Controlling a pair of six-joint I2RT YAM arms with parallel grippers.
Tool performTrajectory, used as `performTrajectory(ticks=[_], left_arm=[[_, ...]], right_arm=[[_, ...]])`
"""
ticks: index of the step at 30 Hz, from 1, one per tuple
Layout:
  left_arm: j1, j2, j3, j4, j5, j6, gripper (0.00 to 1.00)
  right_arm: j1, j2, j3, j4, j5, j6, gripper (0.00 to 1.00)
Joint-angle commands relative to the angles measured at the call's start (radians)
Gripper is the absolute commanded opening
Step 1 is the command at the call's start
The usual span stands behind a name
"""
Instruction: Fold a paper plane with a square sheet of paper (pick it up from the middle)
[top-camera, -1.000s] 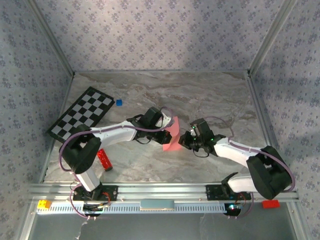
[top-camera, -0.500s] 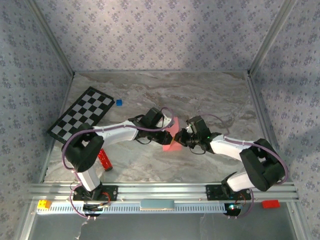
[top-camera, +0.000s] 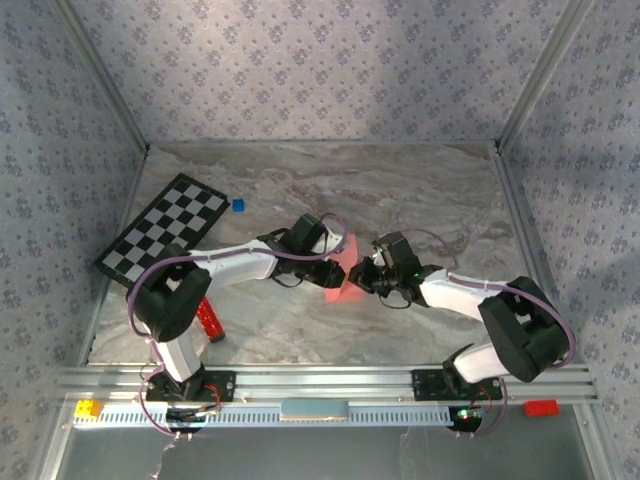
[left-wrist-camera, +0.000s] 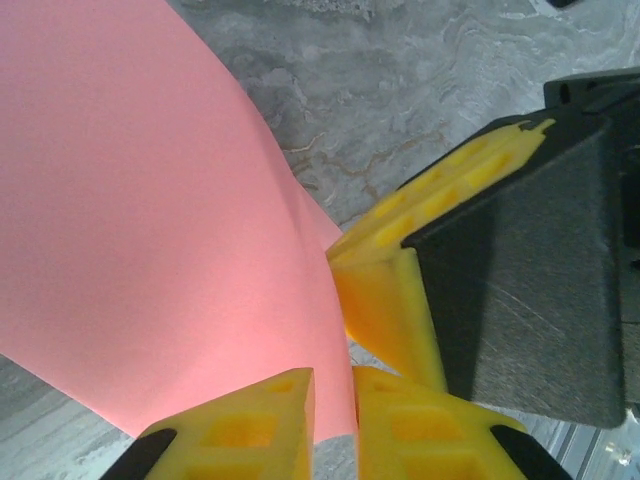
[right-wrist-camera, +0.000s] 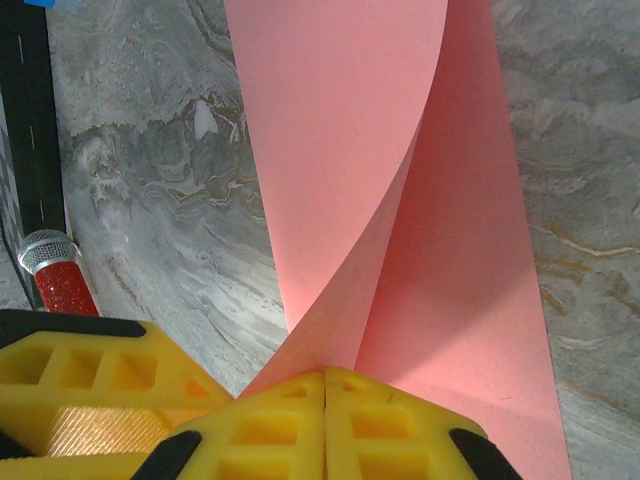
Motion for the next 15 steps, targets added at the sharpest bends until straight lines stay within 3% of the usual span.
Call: performTrajectory(ticks=[1,15], left_arm=[[0.006,0.021,0.034,0.028,0.029,-0.008,0.18],[0.021,0.025,0.033,0.044,0.040,-0.012,0.16]], right_arm=[[-0.001,0.008,0.019,-0.009,-0.018,0.002,0.08],[-0.011,0.008,0.014,-0.017,-0.022,-0.003,0.08]])
